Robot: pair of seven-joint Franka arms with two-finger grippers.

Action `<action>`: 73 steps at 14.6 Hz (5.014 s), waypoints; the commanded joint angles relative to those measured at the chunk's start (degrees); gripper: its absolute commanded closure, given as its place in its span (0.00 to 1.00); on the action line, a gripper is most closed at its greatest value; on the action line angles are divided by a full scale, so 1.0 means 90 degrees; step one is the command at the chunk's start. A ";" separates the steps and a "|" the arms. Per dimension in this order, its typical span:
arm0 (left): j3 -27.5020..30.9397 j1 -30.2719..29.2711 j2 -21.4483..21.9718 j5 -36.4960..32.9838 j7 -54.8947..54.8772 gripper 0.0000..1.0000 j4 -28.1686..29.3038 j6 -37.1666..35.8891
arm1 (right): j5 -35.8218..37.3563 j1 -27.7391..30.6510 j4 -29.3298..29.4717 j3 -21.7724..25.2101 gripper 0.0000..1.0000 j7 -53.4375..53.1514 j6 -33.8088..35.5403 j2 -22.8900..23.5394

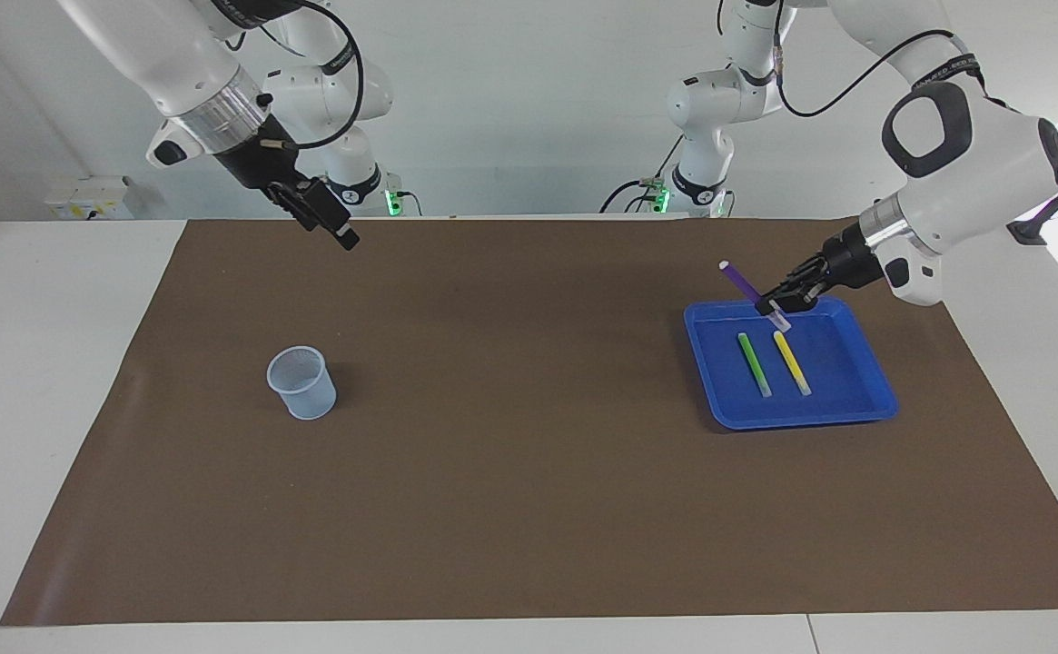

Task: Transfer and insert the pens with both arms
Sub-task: 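Lift the purple pen with the left gripper while the right gripper approaches, then grasp the pen tip with the right gripper while the left gripper opens, then carry the purple pen to the white cup with the right gripper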

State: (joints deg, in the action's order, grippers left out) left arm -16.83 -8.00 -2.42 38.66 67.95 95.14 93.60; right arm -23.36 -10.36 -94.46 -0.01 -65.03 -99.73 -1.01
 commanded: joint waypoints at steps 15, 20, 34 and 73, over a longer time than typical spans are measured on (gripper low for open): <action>-0.0884 0.0997 0.1011 0.1856 0.3651 1.00 0.1977 0.3349 | -0.1008 -0.1367 0.0027 -0.0087 0.01 -0.2443 -0.1458 0.0298; -0.0884 0.1143 0.1079 0.2139 0.3602 1.00 0.2114 0.3545 | -0.1008 -0.1563 0.0027 -0.0087 0.02 -0.2589 -0.1731 0.0366; -0.0893 0.1143 0.1079 0.2189 0.3436 1.00 0.2114 0.3545 | -0.0949 -0.1573 0.0379 -0.0116 0.27 -0.2580 -0.1839 0.0610; -0.0806 -0.1043 0.1167 -0.0054 -0.0289 0.00 0.2095 0.1096 | 0.2723 0.0720 -0.0703 -0.0077 1.00 0.4468 -0.0538 0.0142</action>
State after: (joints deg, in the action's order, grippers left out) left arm -23.97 -14.63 6.09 42.52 72.06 112.45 106.83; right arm -0.09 -6.30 -94.86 -0.02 -29.95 -100.46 3.56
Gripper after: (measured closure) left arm 0.000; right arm 0.811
